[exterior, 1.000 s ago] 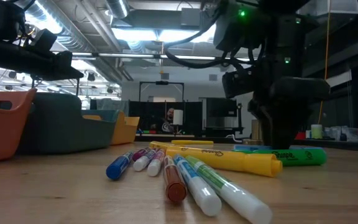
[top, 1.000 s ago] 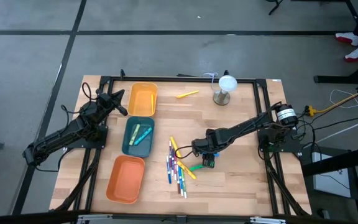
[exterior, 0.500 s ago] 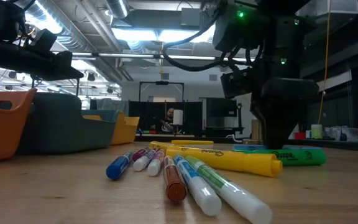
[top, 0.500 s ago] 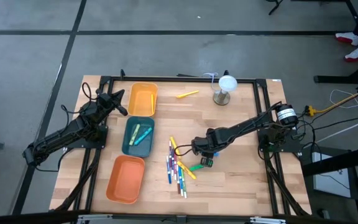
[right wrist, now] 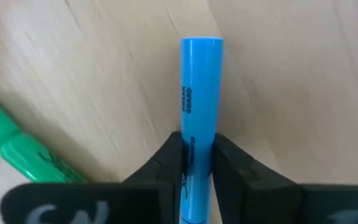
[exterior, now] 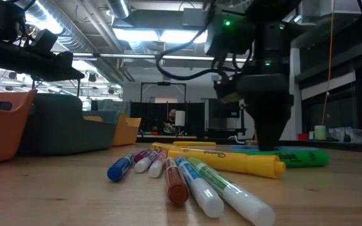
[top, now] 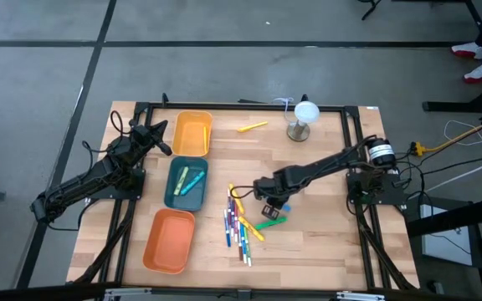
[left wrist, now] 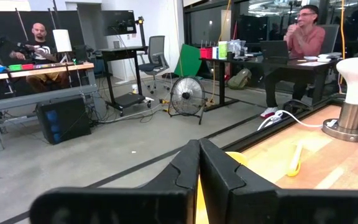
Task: Pick & Place Markers
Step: Put the blue highlighter pen into the blue bin
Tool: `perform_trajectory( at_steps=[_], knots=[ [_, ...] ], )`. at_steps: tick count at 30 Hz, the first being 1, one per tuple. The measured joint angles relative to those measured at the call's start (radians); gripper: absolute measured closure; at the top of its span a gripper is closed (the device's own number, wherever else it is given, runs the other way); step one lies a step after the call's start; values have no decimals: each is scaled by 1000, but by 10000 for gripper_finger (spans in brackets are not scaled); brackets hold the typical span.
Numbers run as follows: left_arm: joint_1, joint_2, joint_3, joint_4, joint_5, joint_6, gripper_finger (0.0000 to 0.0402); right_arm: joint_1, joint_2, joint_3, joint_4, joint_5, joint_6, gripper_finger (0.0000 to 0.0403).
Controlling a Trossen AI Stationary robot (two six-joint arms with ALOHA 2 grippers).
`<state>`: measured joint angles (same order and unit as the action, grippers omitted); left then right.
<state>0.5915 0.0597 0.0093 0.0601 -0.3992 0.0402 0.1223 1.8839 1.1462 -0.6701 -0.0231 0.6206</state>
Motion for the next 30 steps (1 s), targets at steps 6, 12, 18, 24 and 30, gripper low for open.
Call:
perform_trajectory(
  at_steps=[6,12,18,24,30],
  knots=[
    [0,0,0,0,0,0,393,-12,3,50,18,8,78,342],
    [0,0,0,0,0,0,394,-16,7,95,47,128,110,342],
    [0,0,0,0,0,0,391,-43,6,147,54,221,103,342],
    [0,0,0,0,0,0,395,-60,5,199,91,297,55,342],
    [0,0,0,0,0,0,391,-70,3,225,187,320,6,342]
  ],
)
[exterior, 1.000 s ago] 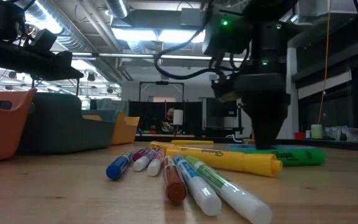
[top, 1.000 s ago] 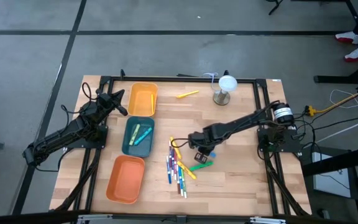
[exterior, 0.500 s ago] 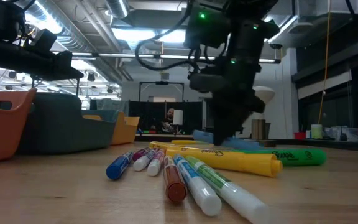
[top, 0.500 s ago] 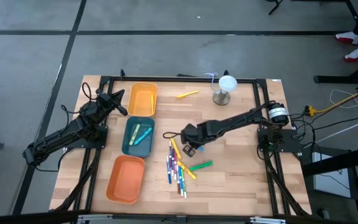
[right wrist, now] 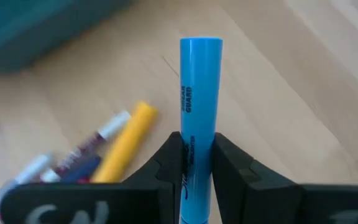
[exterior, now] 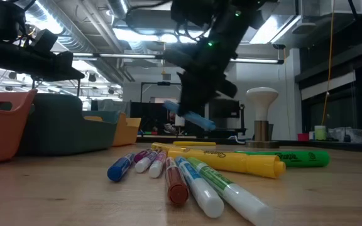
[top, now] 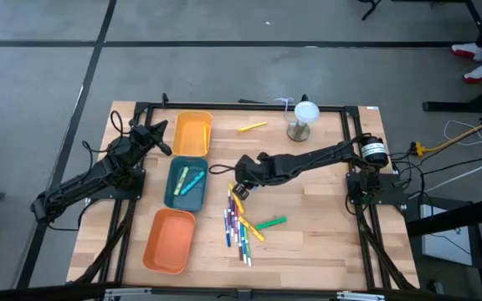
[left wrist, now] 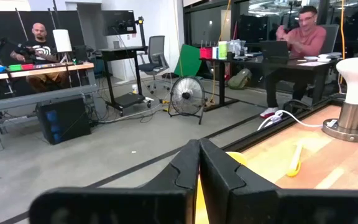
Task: Pick & Place Markers
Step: Put the blue highlighter pen into the blue bin
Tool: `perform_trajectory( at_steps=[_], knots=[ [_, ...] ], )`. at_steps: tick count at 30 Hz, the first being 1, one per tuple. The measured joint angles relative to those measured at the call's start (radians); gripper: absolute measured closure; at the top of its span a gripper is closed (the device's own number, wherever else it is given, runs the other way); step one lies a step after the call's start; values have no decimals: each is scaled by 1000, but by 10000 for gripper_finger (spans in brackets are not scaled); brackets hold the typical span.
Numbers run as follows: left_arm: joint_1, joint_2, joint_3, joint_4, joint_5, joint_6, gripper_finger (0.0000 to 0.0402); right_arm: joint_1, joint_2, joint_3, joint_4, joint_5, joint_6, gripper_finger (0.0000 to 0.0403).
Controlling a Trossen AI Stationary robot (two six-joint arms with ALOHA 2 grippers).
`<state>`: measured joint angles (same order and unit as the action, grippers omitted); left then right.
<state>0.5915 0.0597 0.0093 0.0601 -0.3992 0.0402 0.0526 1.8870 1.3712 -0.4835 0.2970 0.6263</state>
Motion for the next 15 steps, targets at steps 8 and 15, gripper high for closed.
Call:
perform_trajectory(
  at_steps=[8,15],
  knots=[
    [0,0,0,0,0,0,395,-25,-2,1,274,-4,-120,342],
    [0,0,0,0,0,0,391,-36,-2,1,472,-38,-225,342]
  ],
)
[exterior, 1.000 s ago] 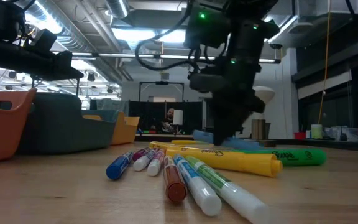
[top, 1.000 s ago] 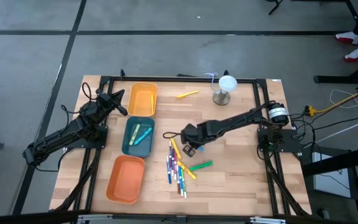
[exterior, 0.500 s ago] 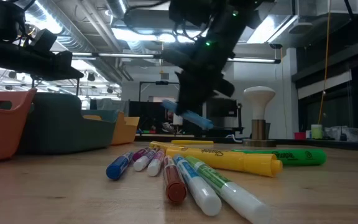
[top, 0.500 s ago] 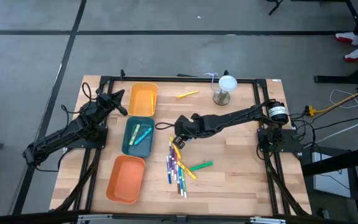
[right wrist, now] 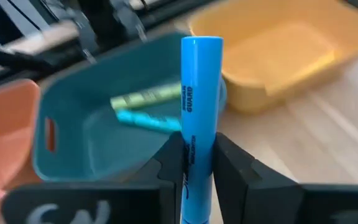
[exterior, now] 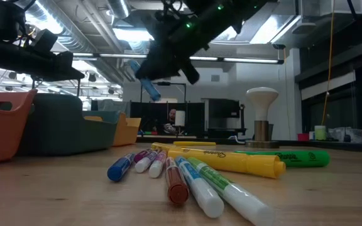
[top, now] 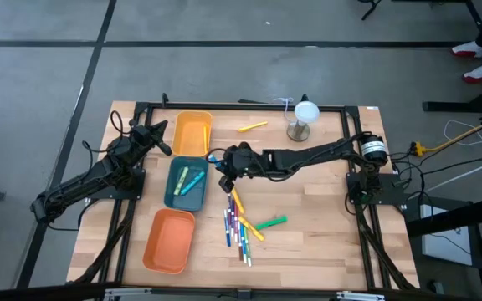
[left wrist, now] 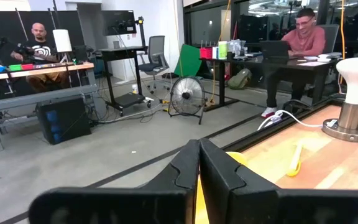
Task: Pick & Place Markers
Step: Put the blue highlighter pen into the blue bin
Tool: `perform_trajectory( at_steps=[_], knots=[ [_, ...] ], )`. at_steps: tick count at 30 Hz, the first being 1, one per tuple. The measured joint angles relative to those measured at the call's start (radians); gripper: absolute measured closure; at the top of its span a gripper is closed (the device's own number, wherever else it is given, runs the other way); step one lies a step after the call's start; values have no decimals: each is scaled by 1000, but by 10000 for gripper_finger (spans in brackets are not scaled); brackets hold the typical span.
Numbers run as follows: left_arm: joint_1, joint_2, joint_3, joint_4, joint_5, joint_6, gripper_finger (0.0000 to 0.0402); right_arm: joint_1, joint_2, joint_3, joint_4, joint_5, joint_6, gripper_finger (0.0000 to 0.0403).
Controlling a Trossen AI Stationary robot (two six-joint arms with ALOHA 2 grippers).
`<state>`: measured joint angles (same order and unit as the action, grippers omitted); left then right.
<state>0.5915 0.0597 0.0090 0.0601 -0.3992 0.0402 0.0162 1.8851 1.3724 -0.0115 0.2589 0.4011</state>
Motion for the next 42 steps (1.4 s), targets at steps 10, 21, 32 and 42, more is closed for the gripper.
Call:
perform_trajectory(
  at_steps=[10,21,32,42],
  knots=[
    [0,0,0,0,0,0,394,0,0,0,228,-82,-100,342],
    [0,0,0,0,0,0,395,0,-1,0,416,-197,-125,342],
    [0,0,0,0,0,0,393,1,47,1,496,-209,-109,342],
    [0,0,0,0,0,0,391,1,158,134,480,-277,-121,342]
  ],
)
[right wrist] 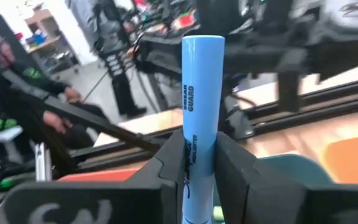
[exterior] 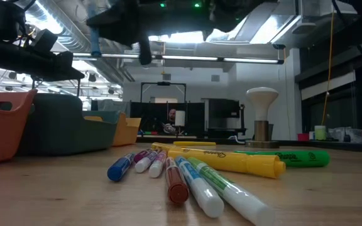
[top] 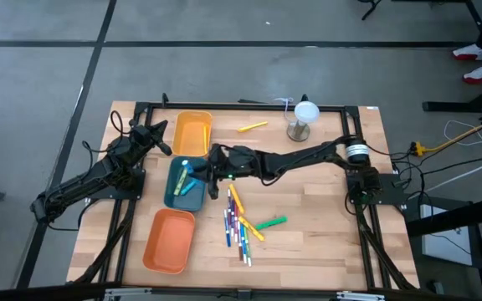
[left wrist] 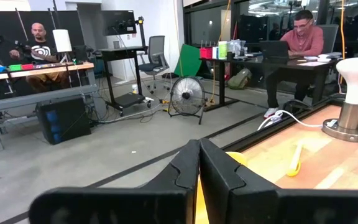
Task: Pick & Place Markers
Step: Put the blue highlighter pen into the blue bin
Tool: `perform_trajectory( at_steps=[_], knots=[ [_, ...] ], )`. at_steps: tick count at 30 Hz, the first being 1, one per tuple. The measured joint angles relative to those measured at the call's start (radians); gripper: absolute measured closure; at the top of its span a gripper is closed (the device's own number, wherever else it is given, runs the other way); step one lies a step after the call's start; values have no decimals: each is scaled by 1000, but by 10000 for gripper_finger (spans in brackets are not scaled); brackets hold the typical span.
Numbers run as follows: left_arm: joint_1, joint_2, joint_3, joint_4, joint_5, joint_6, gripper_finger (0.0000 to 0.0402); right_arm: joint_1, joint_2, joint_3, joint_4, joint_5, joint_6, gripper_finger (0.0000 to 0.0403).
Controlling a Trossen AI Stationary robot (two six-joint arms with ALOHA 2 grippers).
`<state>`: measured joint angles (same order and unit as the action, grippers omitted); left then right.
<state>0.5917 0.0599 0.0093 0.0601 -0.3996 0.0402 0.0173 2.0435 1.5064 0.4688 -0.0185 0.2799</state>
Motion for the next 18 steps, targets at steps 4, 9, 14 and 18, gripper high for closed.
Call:
perform_trajectory(
  at_steps=[4,9,14,18],
  knots=[
    [0,0,0,0,0,0,393,0,79,138,-130,-69,-30,342],
    [0,0,0,0,0,0,395,0,150,315,-360,-81,-93,342],
    [0,0,0,0,0,0,391,-2,200,452,-552,-81,-131,342],
    [0,0,0,0,0,0,393,-13,228,487,-594,-82,-136,342]
  ],
)
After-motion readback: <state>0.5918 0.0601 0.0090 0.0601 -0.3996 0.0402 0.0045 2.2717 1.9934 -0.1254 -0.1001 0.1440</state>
